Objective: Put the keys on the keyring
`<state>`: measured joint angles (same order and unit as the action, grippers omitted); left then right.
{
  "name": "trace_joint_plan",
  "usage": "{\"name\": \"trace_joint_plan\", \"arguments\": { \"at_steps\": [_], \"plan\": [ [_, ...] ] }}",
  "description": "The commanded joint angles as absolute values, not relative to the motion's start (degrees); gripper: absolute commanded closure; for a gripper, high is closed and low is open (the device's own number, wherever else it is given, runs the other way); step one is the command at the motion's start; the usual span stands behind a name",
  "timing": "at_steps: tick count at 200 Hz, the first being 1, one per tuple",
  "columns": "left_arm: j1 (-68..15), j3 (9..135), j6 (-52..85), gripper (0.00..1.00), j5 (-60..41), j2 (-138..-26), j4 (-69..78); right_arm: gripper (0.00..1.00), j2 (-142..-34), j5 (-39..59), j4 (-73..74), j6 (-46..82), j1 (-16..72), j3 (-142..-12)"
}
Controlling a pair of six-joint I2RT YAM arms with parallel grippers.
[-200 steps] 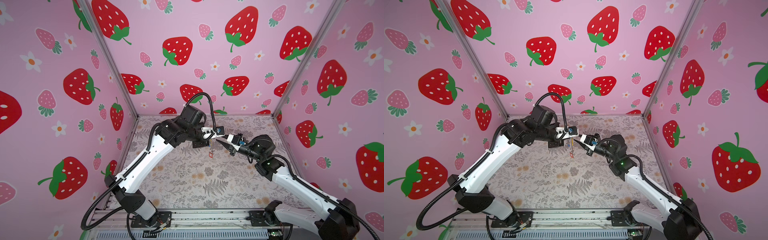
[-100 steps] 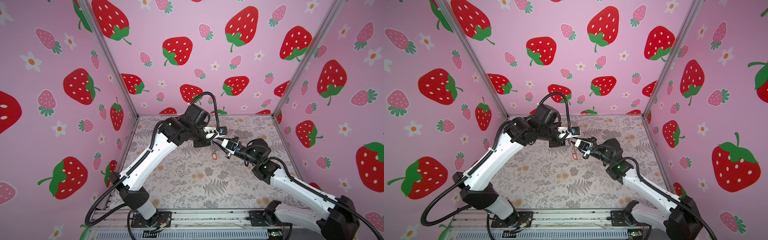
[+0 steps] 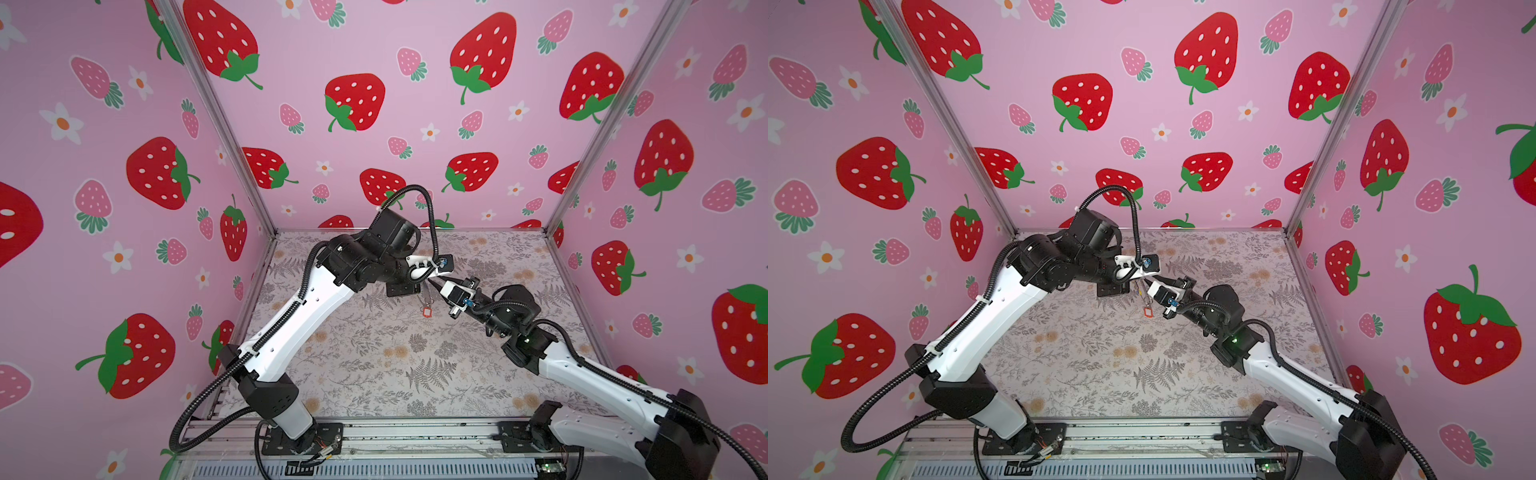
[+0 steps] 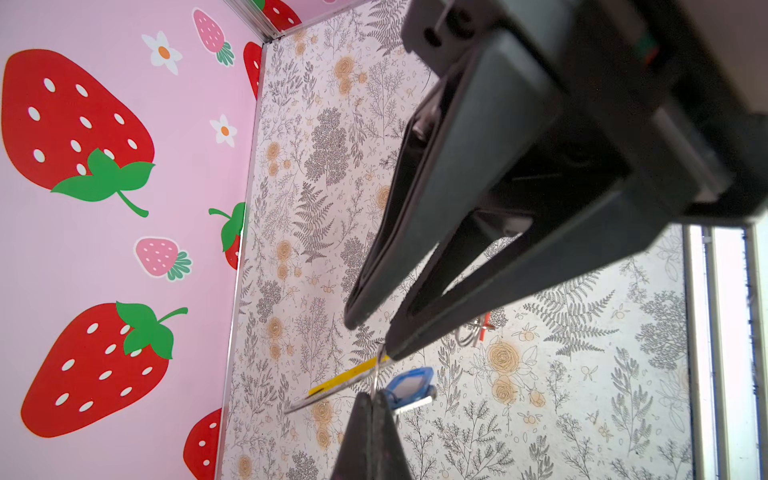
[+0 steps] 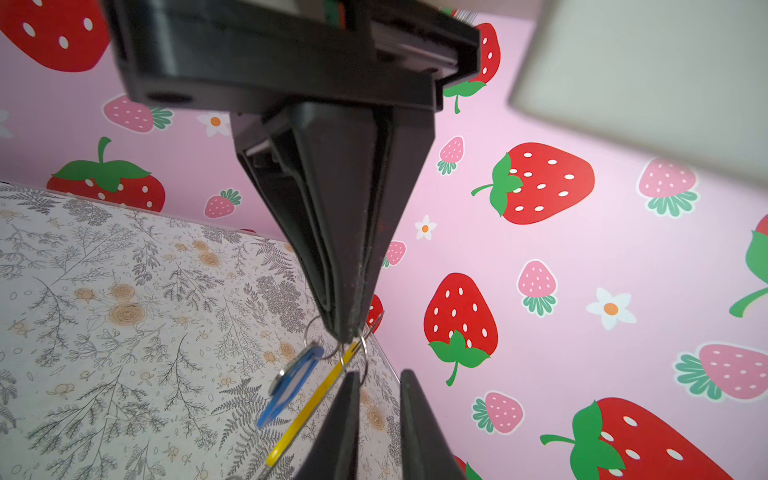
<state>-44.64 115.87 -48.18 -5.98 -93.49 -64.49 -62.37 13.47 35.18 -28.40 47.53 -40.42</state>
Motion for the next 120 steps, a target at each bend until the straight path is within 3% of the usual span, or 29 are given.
{"name": "trace_joint_plan", "arguments": {
  "at_steps": [1, 120],
  "plan": [
    [-45.0, 118.1, -48.6, 1.00, -6.8, -94.0, -65.3, 0.80, -61.6, 14.3, 37.9, -29.4, 48.0, -40.3],
    [-45.1, 118.4, -48.1, 1.00, -9.5, -93.9, -65.3, 0.87, -63.5, 13.4, 38.8, -29.1, 48.9, -40.9]
  ]
}}
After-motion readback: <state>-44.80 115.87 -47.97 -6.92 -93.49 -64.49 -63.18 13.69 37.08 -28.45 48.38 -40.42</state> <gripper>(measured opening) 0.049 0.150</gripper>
